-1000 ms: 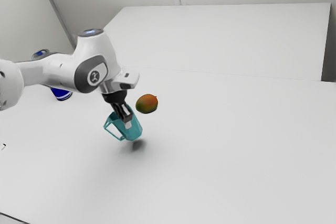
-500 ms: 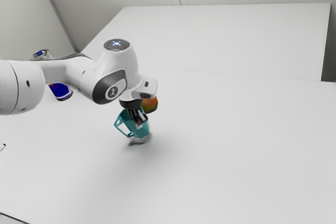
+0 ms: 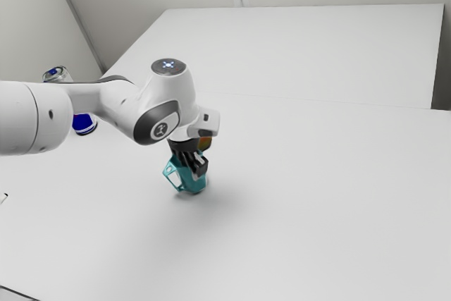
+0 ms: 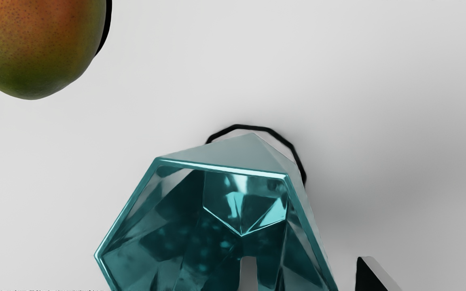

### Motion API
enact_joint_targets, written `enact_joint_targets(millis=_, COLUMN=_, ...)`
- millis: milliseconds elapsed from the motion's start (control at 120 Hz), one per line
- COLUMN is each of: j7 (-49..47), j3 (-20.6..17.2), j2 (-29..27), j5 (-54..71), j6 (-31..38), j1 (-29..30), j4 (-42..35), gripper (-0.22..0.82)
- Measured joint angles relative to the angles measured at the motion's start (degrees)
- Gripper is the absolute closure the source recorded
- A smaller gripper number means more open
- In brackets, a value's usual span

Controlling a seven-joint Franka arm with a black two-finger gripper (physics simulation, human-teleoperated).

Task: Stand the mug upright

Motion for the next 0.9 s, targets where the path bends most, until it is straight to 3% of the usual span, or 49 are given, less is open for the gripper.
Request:
enact_joint_targets(millis=233, j7=-1.15, j3=-0.01, j2=-3.98, j5=-0.65, j6=-0.82, j1=-0.21, j4=0.9, gripper=0.17)
enact_joint_targets(millis=500, j7=-0.85, j3=1.23, j2=-1.62, j5=-11.89, j6=-11.88, j1=-0.6, j4=18.1, gripper=0.05)
enact_joint_targets(millis=567, j7=0.34, j3=0.14, j2=-1.97, j5=-14.49, j6=-14.53, j1=1.88, j4=19.82, gripper=0.04)
enact_joint_targets(millis=667, j7=2.02, j3=-5.9, j2=-2.38, j5=-16.64, j6=-19.01, j1=11.22, j4=23.89, gripper=0.02)
enact_joint_targets(millis=900, j7=4.93, j3=-5.53, j2=-5.13, j5=-15.8, j6=-28.57, j1=19.99, j4=30.89, gripper=0.01)
